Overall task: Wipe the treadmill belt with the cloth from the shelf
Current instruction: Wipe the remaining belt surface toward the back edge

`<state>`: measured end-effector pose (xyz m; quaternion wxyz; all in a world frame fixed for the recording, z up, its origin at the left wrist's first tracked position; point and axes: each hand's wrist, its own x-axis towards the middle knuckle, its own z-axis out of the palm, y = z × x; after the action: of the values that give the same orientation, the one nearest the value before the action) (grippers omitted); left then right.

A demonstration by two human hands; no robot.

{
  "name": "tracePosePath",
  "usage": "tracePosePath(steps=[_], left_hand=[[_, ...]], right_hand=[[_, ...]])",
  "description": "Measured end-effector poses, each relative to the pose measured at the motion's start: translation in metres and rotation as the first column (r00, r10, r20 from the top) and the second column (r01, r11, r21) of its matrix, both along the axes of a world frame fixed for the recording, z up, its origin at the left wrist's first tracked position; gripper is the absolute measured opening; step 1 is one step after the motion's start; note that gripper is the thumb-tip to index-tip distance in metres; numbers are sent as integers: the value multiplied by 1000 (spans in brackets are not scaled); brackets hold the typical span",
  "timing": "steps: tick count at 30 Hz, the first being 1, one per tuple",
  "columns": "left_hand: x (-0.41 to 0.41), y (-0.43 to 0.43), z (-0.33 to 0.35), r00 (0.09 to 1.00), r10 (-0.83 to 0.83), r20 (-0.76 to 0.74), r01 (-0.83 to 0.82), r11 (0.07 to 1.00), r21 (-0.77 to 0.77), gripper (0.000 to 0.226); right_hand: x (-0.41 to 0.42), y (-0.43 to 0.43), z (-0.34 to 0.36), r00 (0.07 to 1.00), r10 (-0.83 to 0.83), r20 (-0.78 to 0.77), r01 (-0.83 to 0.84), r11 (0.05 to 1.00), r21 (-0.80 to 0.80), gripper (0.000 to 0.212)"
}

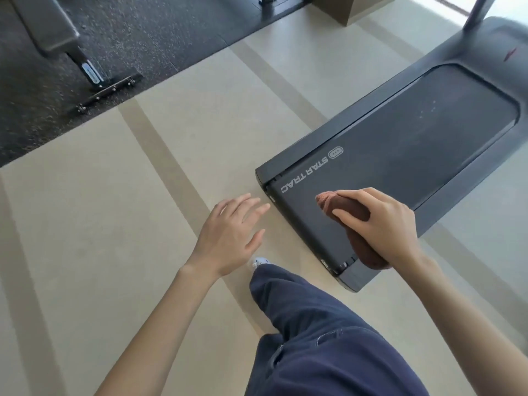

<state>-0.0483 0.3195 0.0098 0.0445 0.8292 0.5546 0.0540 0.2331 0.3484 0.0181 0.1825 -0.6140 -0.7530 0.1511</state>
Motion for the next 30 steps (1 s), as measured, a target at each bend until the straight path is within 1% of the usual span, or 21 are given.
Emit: tracePosePath(steps=[6,10,13,17,20,23,26,30], left_hand=[[-63,81,14,994,-108,4,108,993,39,46],[-94,131,15,984,-179,6,179,982,58,46],[-117,157,13,973,-230,13,229,972,48,46],[-160,192,5,952,-307,17,305,951,49,46],[-203,220,4,927,-375,8,374,927,35,47],[-253,249,10,899,-438,1,437,898,55,47],[-296,282,19,890,-455,-15,455,887,84,49],[-321,316,31,856,-516,-24,516,854,65,50]], right_hand=[[-60,44,1,986,-152,-67,154,988,32,24],[-101,74,8,990,-142,1,141,989,45,26],[-133,93,13,989,-141,33,137,986,96,26],[-184,112,11,981,-181,73,165,970,178,28],[-233,124,10,972,-219,84,198,958,205,28],[-279,133,15,950,-311,34,295,927,233,27],[-317,143,25,926,-376,33,356,899,254,27],[-351,158,38,903,-428,18,406,868,286,27]])
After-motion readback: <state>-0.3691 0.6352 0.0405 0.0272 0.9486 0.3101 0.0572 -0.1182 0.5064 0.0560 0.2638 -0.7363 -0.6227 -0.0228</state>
